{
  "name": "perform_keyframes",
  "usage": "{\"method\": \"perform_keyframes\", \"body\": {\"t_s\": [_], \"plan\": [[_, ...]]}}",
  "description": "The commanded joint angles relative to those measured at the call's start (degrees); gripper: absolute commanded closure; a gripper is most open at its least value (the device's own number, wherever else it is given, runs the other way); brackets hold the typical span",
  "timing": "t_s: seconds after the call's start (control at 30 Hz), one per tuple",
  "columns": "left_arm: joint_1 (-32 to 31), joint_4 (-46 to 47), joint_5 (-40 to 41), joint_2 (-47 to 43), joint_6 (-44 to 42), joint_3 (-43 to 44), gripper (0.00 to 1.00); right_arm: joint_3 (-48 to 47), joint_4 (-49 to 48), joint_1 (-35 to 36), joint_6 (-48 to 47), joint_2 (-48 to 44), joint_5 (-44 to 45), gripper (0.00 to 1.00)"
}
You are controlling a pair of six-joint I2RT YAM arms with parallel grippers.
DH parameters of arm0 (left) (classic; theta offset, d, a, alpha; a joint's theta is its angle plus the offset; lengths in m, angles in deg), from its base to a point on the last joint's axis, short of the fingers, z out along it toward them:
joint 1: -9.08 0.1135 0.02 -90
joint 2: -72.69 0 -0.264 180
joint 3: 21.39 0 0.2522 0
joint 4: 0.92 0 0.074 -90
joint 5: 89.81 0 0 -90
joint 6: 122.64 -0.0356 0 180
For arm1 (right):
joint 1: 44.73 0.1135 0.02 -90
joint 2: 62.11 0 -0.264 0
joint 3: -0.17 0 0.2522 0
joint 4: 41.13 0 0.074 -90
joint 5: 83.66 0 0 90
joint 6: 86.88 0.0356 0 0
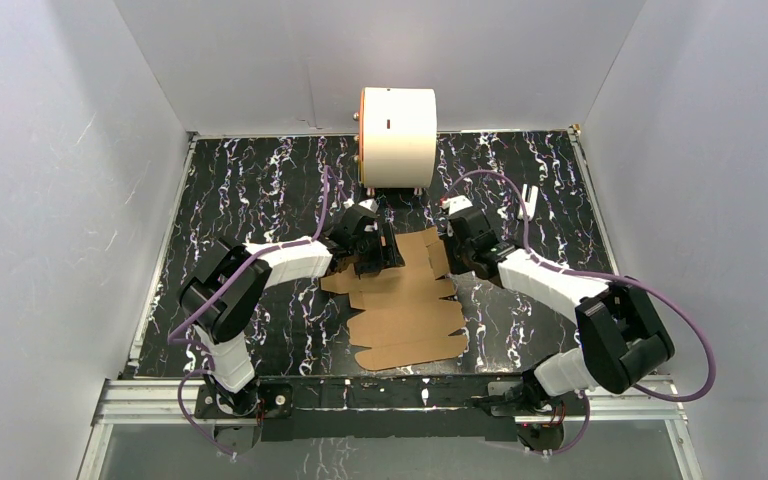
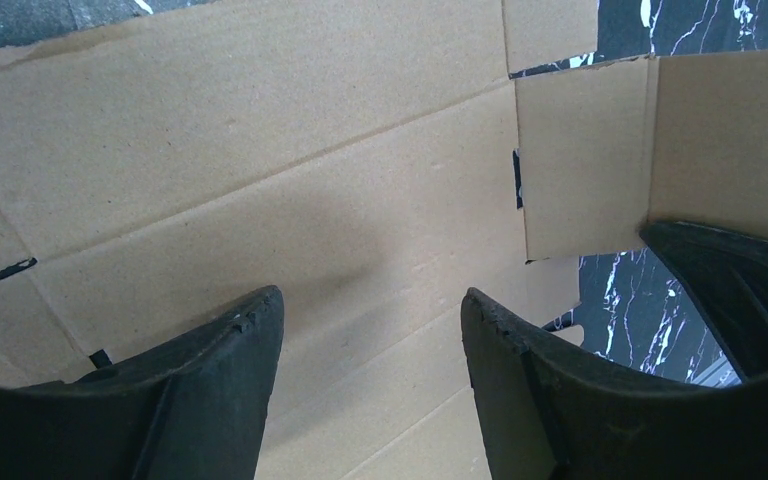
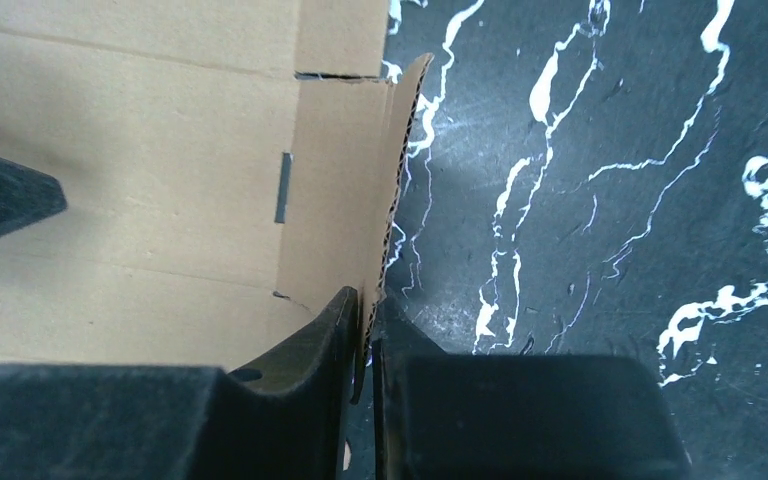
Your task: Fold the paper box
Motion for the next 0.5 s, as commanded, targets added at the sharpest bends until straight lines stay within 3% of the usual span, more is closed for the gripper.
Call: {"method": "perform_keyframes", "body": {"t_s": [0.0,0.47], "plan": [[-0.14,-2.47,0.92,0.80,0.45,-2.47,0.37,-5.54,2.84,3.75,-0.99,0.61,8.90,0.81],[-0.14,2.20,0.06,1.14,3.38,-5.43,0.44,-11.50,4.89,13.00,1.58,4.84,11.81,0.74]]}}
